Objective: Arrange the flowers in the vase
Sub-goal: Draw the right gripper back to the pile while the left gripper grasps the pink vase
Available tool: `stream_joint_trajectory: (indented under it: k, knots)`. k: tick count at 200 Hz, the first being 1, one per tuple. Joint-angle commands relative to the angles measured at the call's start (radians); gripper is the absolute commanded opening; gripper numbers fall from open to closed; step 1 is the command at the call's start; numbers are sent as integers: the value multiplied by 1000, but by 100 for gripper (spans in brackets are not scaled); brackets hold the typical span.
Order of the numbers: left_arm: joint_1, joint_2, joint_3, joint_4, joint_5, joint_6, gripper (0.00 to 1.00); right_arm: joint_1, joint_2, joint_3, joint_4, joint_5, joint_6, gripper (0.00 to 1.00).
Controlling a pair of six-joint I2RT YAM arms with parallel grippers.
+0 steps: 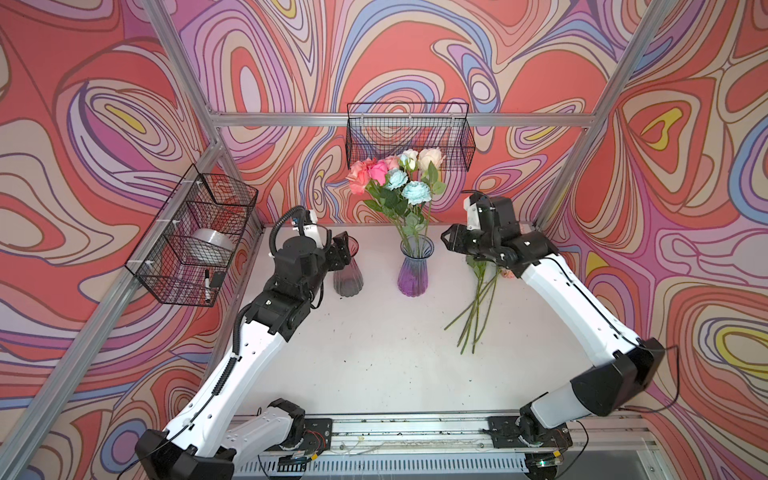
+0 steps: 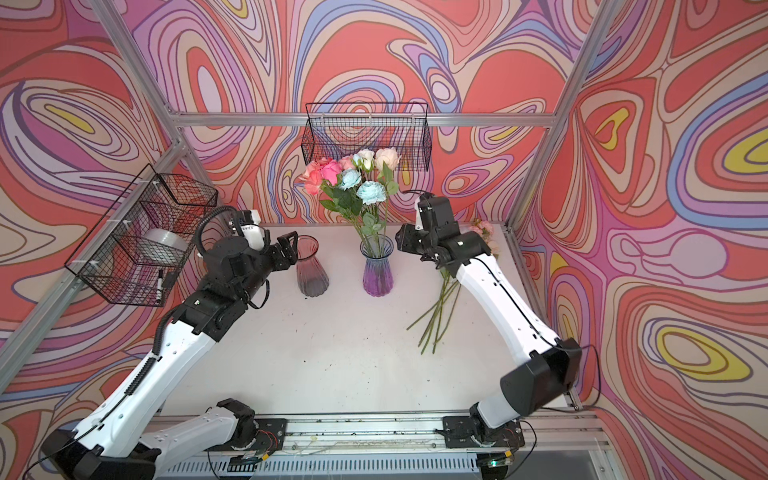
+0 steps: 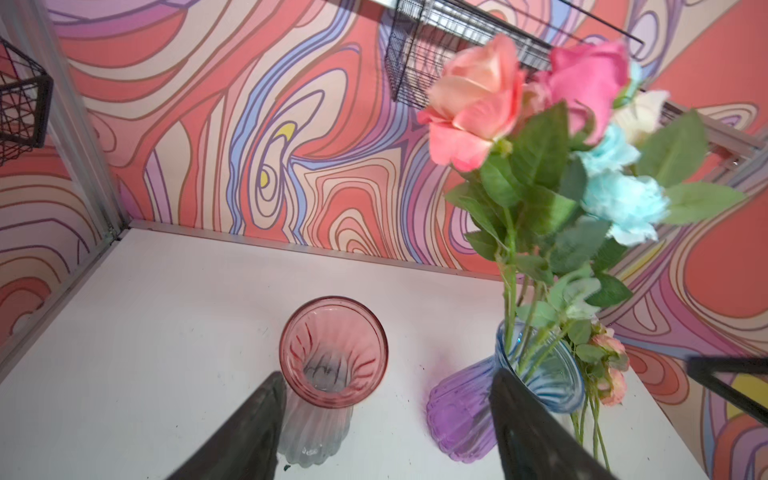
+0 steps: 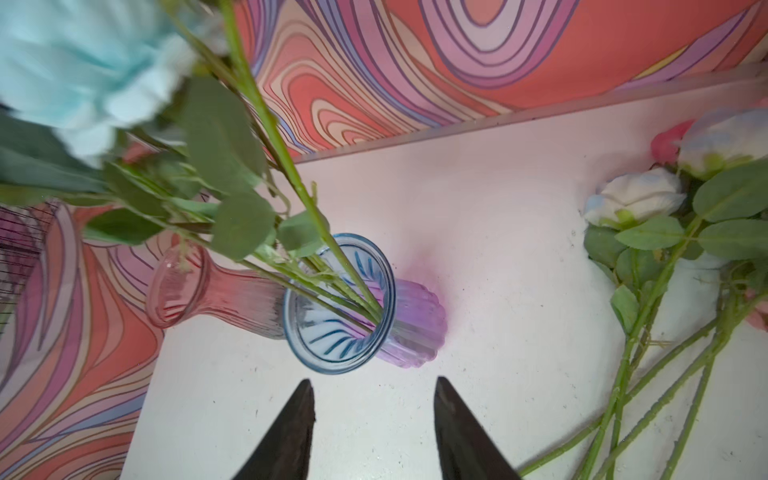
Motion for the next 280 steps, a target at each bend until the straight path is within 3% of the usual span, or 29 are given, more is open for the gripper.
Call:
stream_joint_trajectory:
  k: [1,14,38,88,105,135,170,238,280]
  knots:
    - [105,152,144,-259,174,-53,70,-8,-69,-110,13,55,14,48]
    - [144,253,238,-349,238,-34,66,-7,-106,-153,10,68,11,48]
    - [180,410,387,-486,259,-8,54,-7,-170,-206,-5,98,3,48]
    - [192,574,516,-598,242,51,55,-7,-249,-247,-44,134,-27,48]
    - [192,598,512,-606,234,64,55,-7,-260,-256,-45,143,-36,49]
    - [192,632,499,-617,255,92,41,-8,-266,-262,-49,176,-50,49]
    - [194,656,510,-652,289,111,33,-7,-277,-283,-58,211,-48,49]
    - [212,647,504,-685,384,131,0,-7,-306,-315,-67,271,-49,49]
    - [212,589,462,-705,450,146,0,-7,-312,-324,-54,276,-45,49]
